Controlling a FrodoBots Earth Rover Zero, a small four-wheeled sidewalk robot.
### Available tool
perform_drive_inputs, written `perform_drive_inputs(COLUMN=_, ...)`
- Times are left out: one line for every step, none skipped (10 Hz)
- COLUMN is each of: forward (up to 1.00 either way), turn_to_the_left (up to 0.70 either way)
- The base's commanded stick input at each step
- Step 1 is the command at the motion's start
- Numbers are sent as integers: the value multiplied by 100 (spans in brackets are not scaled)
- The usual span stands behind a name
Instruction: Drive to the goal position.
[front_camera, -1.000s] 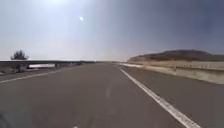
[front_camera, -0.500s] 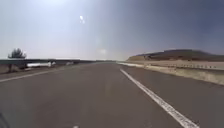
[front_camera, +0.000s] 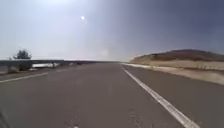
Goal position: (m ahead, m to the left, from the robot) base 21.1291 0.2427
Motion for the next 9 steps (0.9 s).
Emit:
perform_drive_inputs(forward=100, turn_to_the_left=0)
perform_drive_inputs(forward=100, turn_to_the_left=0)
perform_drive_inputs(forward=100, turn_to_the_left=0)
perform_drive_inputs(forward=100, turn_to_the_left=0)
perform_drive_inputs(forward=100, turn_to_the_left=0)
perform_drive_inputs(forward=100, turn_to_the_left=0)
perform_drive_inputs(forward=100, turn_to_the_left=0)
perform_drive_inputs(forward=100, turn_to_the_left=0)
perform_drive_inputs(forward=100, turn_to_the_left=0)
